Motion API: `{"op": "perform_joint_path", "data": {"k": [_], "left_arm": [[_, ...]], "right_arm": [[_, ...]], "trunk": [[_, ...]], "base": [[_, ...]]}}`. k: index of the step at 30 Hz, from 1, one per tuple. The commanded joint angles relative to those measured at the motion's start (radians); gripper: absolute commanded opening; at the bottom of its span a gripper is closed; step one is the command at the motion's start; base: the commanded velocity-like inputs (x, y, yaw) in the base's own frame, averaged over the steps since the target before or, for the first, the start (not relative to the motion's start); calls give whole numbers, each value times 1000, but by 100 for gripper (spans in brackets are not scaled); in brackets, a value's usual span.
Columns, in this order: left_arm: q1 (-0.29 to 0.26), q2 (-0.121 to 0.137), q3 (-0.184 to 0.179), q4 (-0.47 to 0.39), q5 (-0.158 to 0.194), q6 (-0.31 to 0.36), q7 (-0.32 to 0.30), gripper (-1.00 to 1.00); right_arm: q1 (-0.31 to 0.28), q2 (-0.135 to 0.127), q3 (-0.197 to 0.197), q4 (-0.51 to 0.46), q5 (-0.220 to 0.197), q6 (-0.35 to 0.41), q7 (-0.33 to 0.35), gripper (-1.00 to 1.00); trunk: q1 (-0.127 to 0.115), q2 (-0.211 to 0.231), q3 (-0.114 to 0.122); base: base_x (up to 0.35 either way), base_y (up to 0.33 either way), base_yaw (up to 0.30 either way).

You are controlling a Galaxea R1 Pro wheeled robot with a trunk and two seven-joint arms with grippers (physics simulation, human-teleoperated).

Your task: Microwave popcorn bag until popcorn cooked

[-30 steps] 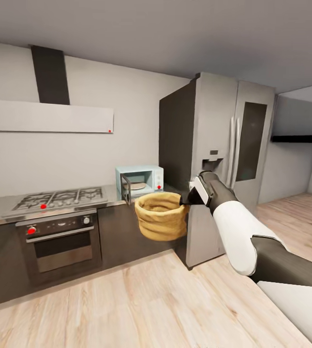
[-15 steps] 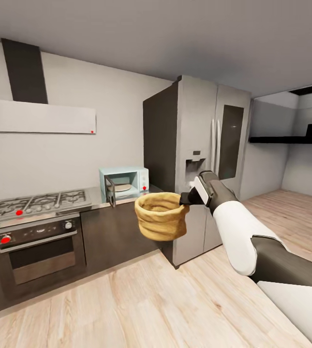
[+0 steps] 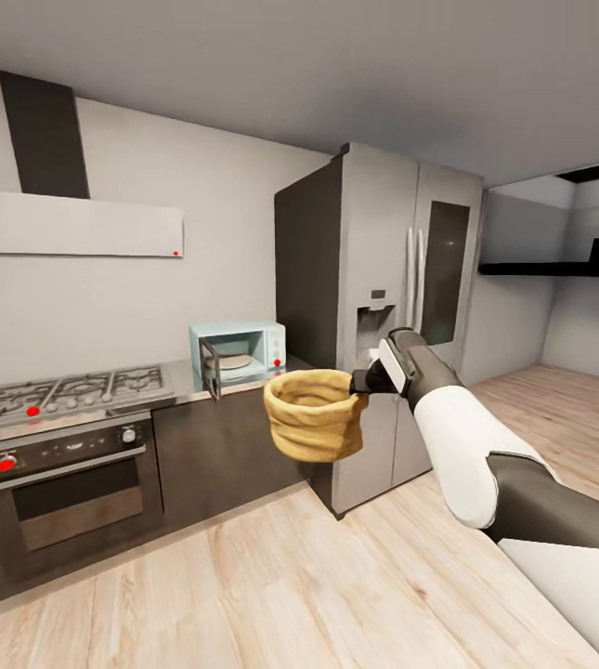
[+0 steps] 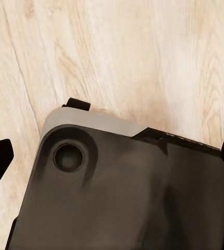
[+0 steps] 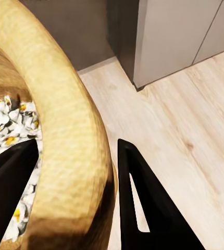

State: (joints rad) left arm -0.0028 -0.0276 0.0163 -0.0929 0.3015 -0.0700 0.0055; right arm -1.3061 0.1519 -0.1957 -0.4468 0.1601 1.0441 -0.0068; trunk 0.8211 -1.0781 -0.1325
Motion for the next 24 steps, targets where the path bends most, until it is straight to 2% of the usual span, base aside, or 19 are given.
{"op": "perform_joint_path", "data": {"k": [1, 24], "left_arm": [[0, 0, 1, 0, 4, -2, 0, 100], [0, 0, 2, -1, 2, -4, -3, 100]], "right_arm": [[-1, 1, -8, -1, 5, 3, -2, -100], [-1, 3, -8, -1, 5, 3, -6, -100]], "trunk": [[1, -1, -1], [1, -1, -1]], "base": [[305, 0, 0], [322, 0, 0]]}}
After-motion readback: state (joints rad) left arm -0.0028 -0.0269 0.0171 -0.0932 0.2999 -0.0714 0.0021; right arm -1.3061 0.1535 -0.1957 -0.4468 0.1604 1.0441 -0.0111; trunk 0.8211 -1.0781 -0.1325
